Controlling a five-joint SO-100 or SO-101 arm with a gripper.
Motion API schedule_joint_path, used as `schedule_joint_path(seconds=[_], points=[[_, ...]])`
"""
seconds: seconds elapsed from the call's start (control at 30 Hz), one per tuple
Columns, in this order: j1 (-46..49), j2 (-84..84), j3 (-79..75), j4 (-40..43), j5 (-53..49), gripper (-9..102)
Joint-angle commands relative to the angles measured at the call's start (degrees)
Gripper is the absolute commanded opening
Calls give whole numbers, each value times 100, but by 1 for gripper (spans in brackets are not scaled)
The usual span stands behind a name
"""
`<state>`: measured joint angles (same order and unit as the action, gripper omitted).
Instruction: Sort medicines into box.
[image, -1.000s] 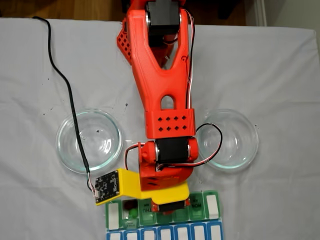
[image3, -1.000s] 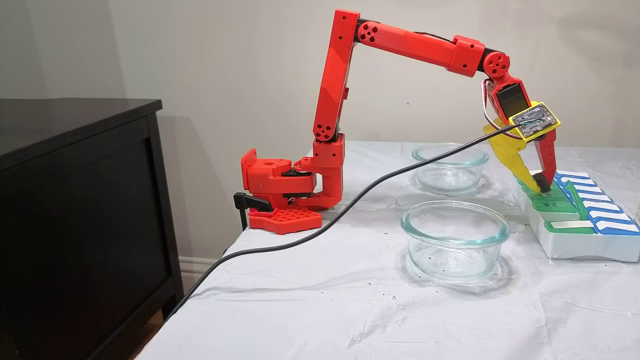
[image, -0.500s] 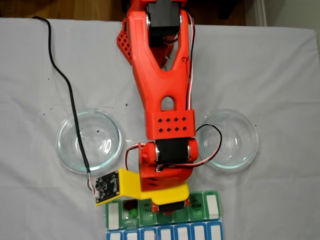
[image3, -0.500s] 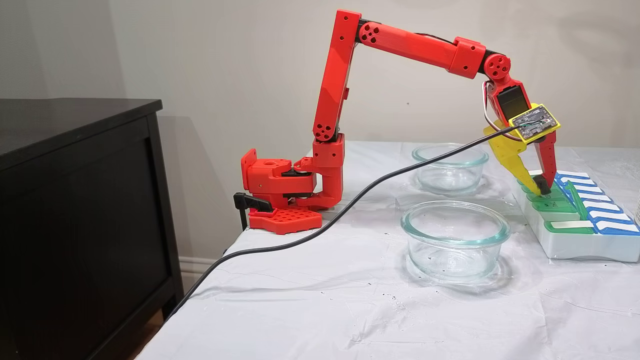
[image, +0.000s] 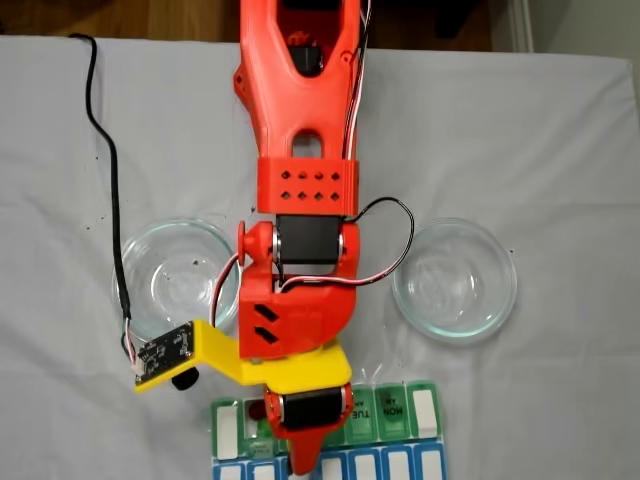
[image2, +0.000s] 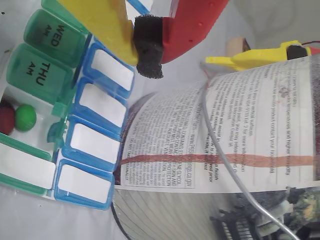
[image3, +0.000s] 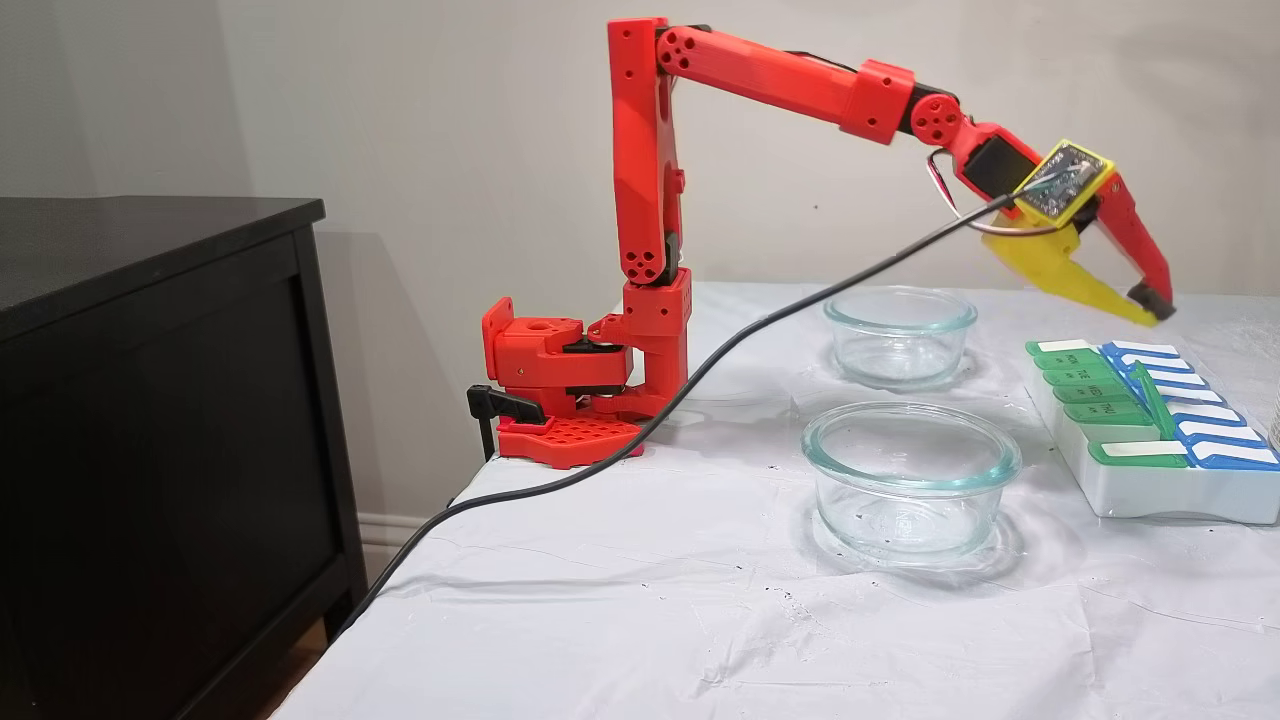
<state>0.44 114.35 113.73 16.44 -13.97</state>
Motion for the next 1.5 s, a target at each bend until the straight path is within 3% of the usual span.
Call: schedule_joint_path(seconds=[0.0, 0.4, 0.77, 1.47], points=[[237, 422, -229, -185, -114, 0], [571, -562, -1072, 659, -483, 0], [466, -809, -1758, 2408, -677, 0], [738, -1485, -2593, 3577, -62, 0]])
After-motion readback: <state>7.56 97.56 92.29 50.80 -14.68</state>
